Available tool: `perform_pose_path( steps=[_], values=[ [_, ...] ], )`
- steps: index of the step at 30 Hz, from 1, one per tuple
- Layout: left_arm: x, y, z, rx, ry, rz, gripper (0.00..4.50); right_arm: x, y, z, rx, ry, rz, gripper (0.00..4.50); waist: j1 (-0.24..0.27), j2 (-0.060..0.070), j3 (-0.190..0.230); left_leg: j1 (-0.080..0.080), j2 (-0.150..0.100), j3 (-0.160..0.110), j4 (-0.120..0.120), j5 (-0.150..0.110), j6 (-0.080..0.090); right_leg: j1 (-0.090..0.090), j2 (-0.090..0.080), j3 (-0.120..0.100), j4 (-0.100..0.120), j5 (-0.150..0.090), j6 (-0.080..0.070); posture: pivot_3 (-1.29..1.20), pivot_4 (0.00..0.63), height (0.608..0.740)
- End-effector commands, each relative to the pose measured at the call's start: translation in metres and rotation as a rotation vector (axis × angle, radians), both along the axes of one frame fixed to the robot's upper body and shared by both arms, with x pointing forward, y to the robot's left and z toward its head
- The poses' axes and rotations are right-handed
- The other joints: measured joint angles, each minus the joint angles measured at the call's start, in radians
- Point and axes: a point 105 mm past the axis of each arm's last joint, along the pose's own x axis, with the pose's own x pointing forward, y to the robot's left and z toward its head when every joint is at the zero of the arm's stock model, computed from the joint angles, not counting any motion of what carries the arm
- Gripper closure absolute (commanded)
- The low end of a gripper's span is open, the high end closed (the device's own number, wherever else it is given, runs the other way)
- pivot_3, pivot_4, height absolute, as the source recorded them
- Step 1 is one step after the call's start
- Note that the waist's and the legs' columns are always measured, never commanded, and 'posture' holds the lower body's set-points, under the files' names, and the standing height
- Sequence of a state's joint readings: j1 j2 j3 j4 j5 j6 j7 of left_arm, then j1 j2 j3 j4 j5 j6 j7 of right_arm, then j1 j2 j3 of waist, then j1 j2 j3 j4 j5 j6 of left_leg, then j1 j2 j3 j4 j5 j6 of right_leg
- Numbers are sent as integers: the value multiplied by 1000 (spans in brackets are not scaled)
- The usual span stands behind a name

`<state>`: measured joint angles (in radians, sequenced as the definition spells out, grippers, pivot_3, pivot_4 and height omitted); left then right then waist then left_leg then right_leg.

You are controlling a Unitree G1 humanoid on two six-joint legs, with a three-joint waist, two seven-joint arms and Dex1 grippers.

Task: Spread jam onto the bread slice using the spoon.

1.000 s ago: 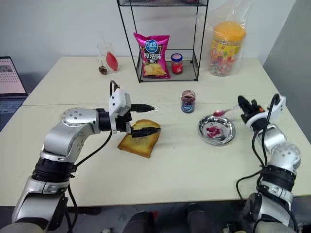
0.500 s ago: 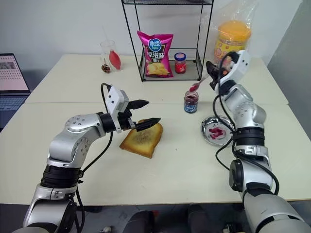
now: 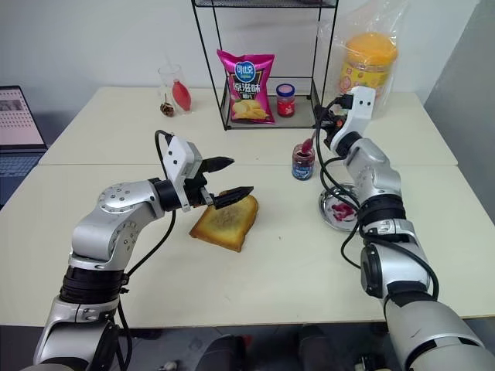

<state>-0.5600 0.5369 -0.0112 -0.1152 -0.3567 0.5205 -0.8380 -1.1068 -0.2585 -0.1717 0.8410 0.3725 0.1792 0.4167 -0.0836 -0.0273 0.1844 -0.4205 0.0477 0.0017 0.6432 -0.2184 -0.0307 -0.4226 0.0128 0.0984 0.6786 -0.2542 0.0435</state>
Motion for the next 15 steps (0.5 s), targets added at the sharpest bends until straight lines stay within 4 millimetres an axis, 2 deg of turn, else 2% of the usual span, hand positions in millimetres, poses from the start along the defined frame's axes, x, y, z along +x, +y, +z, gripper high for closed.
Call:
perform_pose_path(
  steps=[1,8,15],
  values=[
    [-4,0,14,-8,-54,-7,0,-2,10,22,-101,-117,17,4426,0,0,0,0,0,0,0,0,0,0,0,0,0,0,0,0,150,740],
    [-1,-2,15,-4,-59,-13,0,0,26,4,-321,-155,24,4426,-1,0,0,0,0,0,0,0,0,0,0,0,0,0,0,0,150,740],
    [-1,-2,15,-7,-60,-11,0,5,29,-11,-319,-78,14,4426,-1,0,0,0,0,0,0,0,0,0,0,0,1,0,0,0,150,740]
  ],
)
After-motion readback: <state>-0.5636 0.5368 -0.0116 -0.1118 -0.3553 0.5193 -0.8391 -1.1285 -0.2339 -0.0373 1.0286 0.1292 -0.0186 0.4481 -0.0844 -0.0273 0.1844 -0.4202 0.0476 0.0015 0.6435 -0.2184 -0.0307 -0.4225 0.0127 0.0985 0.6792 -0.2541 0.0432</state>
